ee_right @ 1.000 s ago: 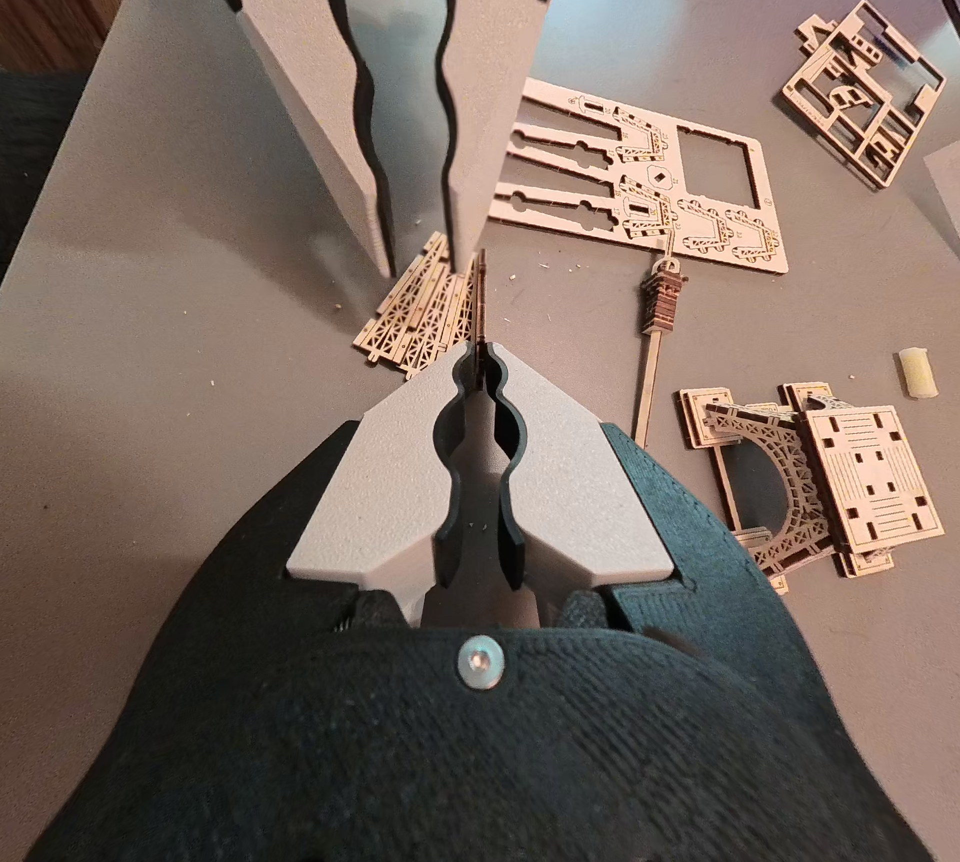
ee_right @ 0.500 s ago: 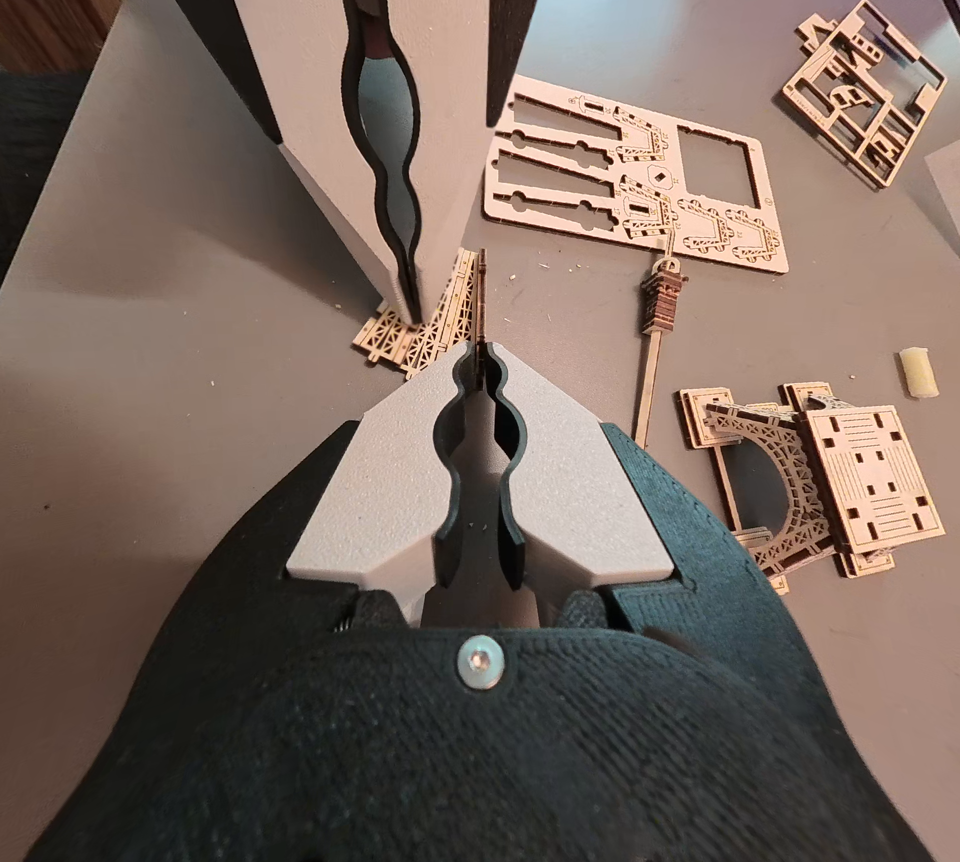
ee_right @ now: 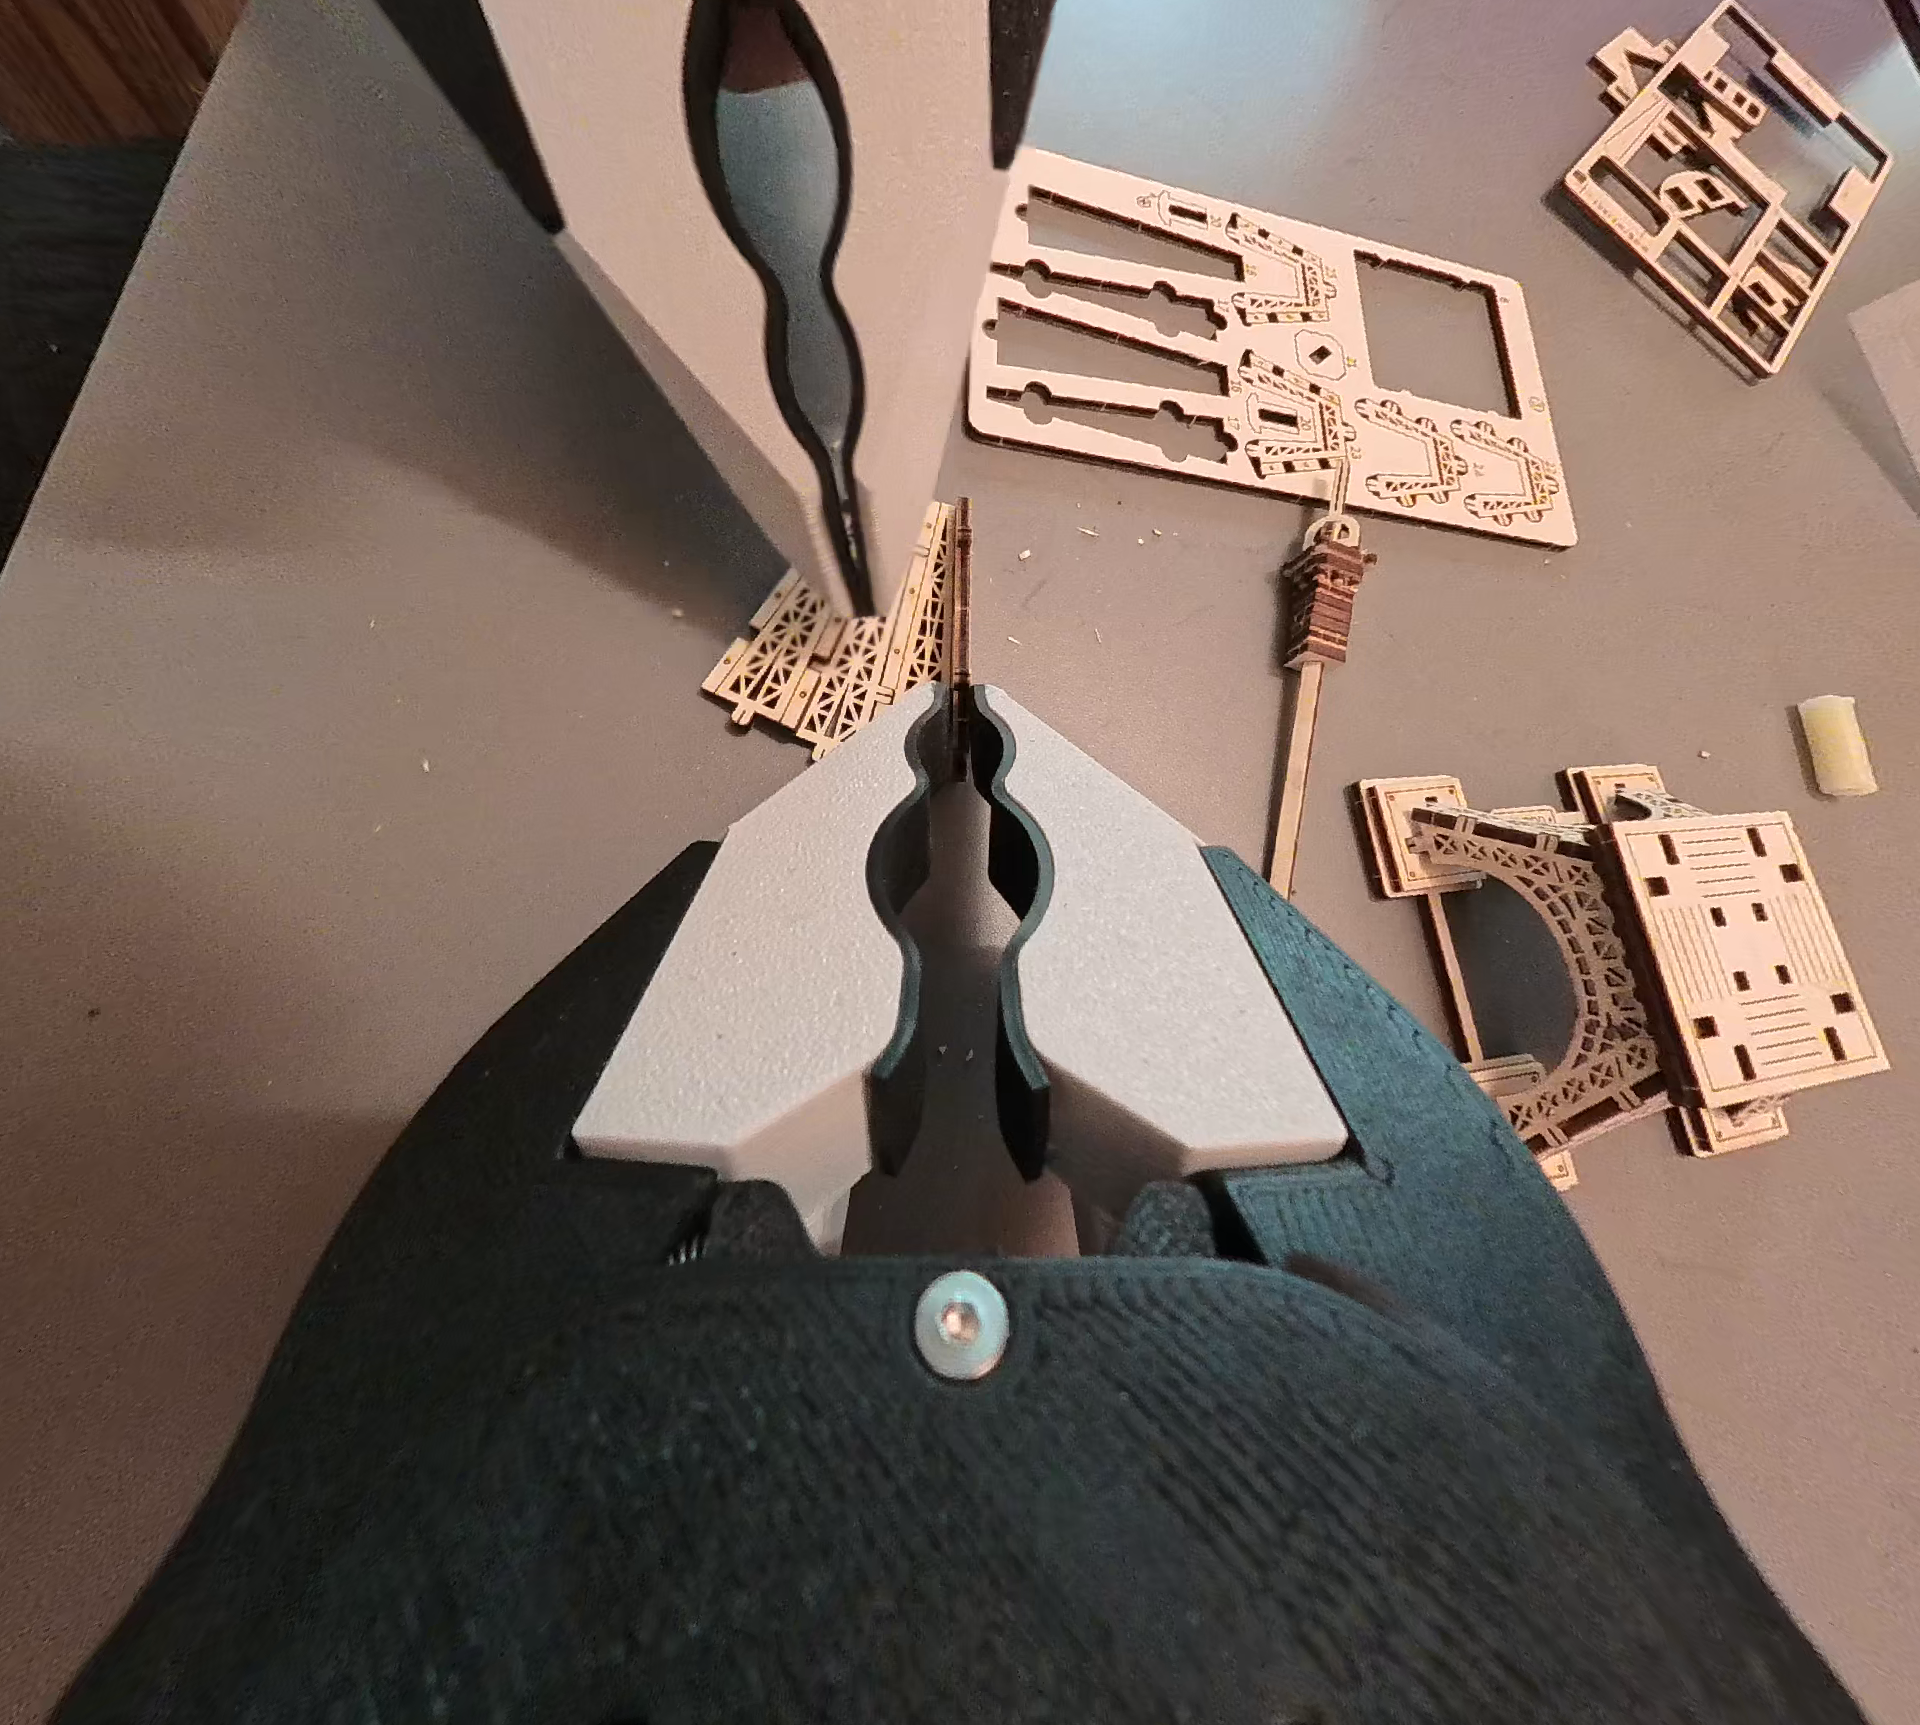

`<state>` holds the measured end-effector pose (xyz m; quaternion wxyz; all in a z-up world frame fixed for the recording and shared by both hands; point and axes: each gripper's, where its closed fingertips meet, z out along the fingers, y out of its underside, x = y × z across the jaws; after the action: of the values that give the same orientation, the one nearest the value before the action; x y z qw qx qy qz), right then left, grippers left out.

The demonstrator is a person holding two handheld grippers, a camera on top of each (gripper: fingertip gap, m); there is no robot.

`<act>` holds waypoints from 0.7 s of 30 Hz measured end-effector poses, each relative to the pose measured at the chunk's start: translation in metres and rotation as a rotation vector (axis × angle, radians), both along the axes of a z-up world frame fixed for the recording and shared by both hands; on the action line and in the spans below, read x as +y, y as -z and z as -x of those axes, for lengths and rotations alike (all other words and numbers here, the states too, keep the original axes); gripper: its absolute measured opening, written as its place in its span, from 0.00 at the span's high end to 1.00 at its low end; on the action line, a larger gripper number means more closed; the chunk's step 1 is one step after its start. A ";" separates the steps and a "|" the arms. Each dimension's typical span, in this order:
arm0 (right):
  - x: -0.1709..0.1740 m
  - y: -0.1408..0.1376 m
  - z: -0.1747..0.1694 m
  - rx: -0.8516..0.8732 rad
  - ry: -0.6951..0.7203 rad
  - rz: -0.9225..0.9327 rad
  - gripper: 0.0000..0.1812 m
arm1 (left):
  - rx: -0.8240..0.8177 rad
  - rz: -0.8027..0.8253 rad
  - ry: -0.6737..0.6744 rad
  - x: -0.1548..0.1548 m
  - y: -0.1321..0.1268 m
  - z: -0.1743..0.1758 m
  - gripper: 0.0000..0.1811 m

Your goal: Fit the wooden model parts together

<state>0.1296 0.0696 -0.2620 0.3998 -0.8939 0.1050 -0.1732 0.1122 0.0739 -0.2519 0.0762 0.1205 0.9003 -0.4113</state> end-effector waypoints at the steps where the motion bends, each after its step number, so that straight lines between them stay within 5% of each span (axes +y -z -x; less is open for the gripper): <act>1: 0.000 0.000 0.000 0.000 0.000 0.000 0.99 | 0.001 -0.007 -0.010 0.000 0.002 -0.003 1.00; 21: 0.000 0.000 0.000 0.001 0.000 0.000 0.99 | 0.041 -0.046 0.007 0.002 0.011 0.006 1.00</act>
<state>0.1296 0.0697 -0.2620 0.4000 -0.8939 0.1052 -0.1727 0.1063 0.0762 -0.2627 0.0534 0.1166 0.9106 -0.3930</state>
